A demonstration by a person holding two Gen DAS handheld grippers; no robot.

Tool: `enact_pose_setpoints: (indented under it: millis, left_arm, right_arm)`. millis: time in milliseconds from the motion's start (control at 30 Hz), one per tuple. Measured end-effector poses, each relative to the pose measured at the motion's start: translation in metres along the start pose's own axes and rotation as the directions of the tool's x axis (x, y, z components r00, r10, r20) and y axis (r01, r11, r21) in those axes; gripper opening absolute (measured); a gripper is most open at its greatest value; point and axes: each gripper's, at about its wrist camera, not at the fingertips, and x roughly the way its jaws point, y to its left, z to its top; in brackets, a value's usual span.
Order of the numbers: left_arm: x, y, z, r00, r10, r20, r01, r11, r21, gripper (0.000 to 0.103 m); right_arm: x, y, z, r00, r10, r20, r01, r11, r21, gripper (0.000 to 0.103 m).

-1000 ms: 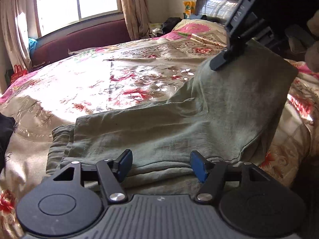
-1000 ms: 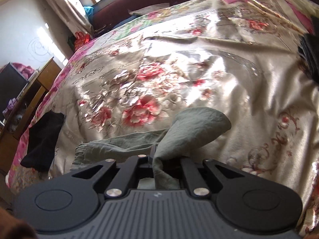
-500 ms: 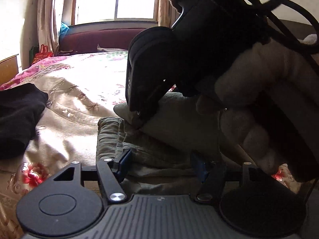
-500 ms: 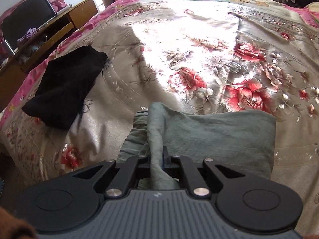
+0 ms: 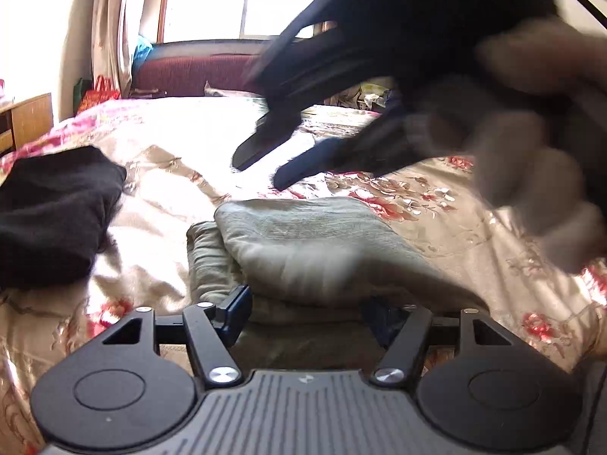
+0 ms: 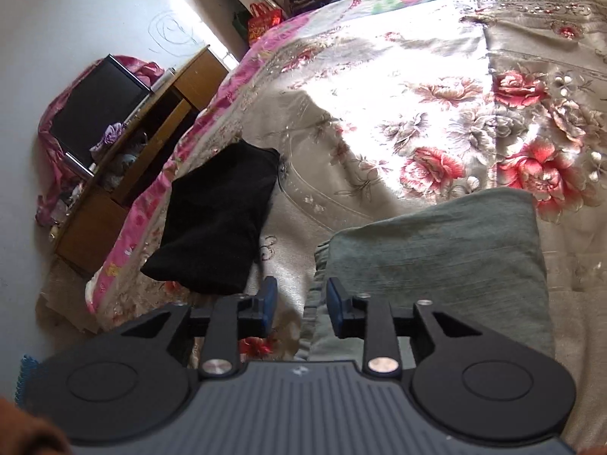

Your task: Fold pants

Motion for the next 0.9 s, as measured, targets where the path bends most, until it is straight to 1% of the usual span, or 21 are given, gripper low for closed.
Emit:
enact_pose_setpoints:
  millis: [33,67,133,233,300,333,433,533,567,633,667,700,733,800,900]
  left_arm:
    - [-0.004,0.007,0.001,1.0,-0.015,-0.004,0.015,1.0,-0.019,0.078]
    - [-0.007,0.011,0.002,0.999,-0.032,-0.005,0.031,0.999,-0.036,0.078]
    - [-0.011,0.018,0.007,0.997,-0.082,-0.006,0.081,0.994,-0.08,0.078]
    - [-0.008,0.021,0.015,0.992,-0.123,-0.025,0.119,0.987,-0.11,0.079]
    - [-0.005,0.023,0.019,0.989,-0.138,-0.056,0.132,0.986,-0.1,0.079]
    - [-0.005,0.024,0.02,0.987,-0.139,-0.074,0.133,0.987,-0.085,0.079]
    - [-0.006,0.03,0.025,0.982,-0.129,-0.134,0.125,0.991,-0.042,0.079]
    - [0.005,0.04,0.033,0.974,-0.139,-0.179,0.129,0.989,-0.068,0.081]
    - [0.01,0.04,0.036,0.973,-0.139,-0.187,0.127,0.989,-0.077,0.081]
    - [0.018,0.041,0.041,0.971,-0.134,-0.2,0.121,0.99,-0.076,0.081]
    - [0.021,0.042,0.044,0.97,-0.131,-0.206,0.119,0.99,-0.07,0.081]
    - [0.021,0.042,0.046,0.968,-0.127,-0.215,0.117,0.991,-0.061,0.081]
    - [0.018,0.044,0.048,0.966,-0.134,-0.223,0.126,0.991,-0.048,0.081]
    - [0.012,0.047,0.049,0.962,-0.143,-0.231,0.138,0.99,-0.038,0.082]
    - [0.019,0.048,0.054,0.96,-0.144,-0.24,0.135,0.989,-0.055,0.083]
  right_arm:
    - [-0.013,-0.007,-0.004,1.0,-0.015,0.022,0.016,1.0,-0.019,0.034]
    - [-0.023,-0.014,-0.009,0.998,-0.047,0.043,0.049,0.998,-0.041,0.034]
    - [-0.039,-0.029,-0.024,0.987,-0.14,0.076,0.147,0.985,-0.093,0.036]
    - [-0.047,-0.048,-0.048,0.97,-0.23,0.074,0.239,0.956,-0.171,0.036]
    - [-0.051,-0.053,-0.066,0.964,-0.256,0.078,0.267,0.929,-0.256,0.036]
    - [-0.053,-0.053,-0.075,0.965,-0.25,0.08,0.263,0.917,-0.301,0.036]
    - [-0.055,-0.045,-0.1,0.975,-0.197,0.101,0.221,0.88,-0.421,0.035]
    - [-0.048,-0.034,-0.116,0.982,-0.143,0.122,0.185,0.845,-0.501,0.037]
    - [-0.044,-0.027,-0.121,0.982,-0.131,0.133,0.182,0.82,-0.543,0.037]
    - [-0.036,-0.015,-0.128,0.978,-0.118,0.172,0.2,0.763,-0.615,0.039]
    - [-0.032,-0.009,-0.131,0.973,-0.112,0.202,0.219,0.728,-0.65,0.041]
    - [-0.029,-0.004,-0.134,0.969,-0.107,0.223,0.232,0.703,-0.672,0.042]
    - [-0.026,-0.001,-0.135,0.967,-0.097,0.234,0.236,0.684,-0.69,0.042]
    - [-0.02,0.004,-0.138,0.968,-0.071,0.242,0.227,0.663,-0.714,0.042]
    - [-0.005,0.008,-0.14,0.959,-0.088,0.269,0.263,0.63,-0.731,0.042]
